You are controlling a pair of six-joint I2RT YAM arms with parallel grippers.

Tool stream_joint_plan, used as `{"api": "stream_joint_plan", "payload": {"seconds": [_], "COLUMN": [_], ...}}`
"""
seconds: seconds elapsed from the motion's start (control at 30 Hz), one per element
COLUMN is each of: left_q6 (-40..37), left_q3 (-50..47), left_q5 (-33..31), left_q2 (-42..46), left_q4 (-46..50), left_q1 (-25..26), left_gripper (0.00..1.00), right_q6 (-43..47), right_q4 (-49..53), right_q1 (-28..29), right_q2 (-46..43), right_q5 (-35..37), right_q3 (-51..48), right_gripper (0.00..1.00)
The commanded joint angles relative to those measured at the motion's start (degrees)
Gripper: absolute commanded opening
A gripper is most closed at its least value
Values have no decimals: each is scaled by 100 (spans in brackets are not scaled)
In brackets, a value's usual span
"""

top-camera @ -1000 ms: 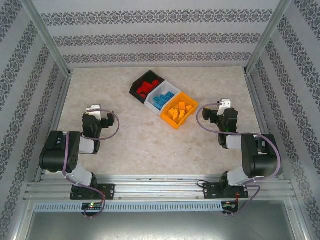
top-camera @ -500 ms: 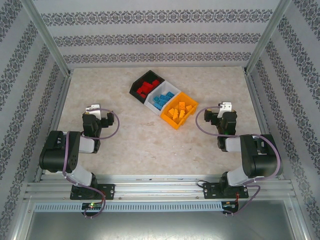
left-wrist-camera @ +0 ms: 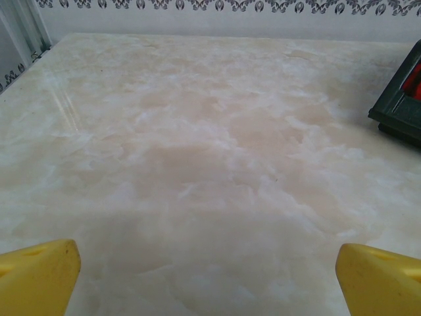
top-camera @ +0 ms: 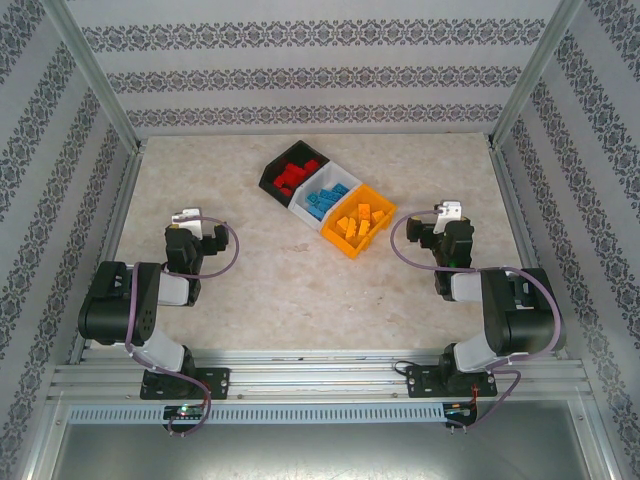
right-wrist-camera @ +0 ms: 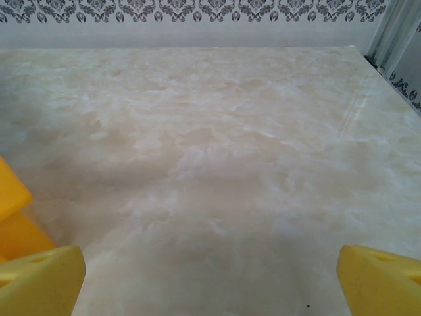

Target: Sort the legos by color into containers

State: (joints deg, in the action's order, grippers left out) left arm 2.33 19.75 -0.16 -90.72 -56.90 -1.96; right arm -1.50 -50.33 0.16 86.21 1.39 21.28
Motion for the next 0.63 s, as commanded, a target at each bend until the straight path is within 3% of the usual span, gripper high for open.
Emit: {"api": "stream_joint_plan", "payload": {"seconds": [0.0,0.6], "left_q6": [-12,-4], "left_q3": [99,99], "left_q5": [78,80], "left_q2": [-8,-3], "left_q4": [59,83], "left_q1": [10,10], "left_gripper": [100,100], "right_q6": [42,26], "right_q4": [-4,15], "right_q1": [46,20], "right_q2": [19,20], "right_q5": [-122,-153], "right_q3": [105,115], "right_gripper": [98,98]}}
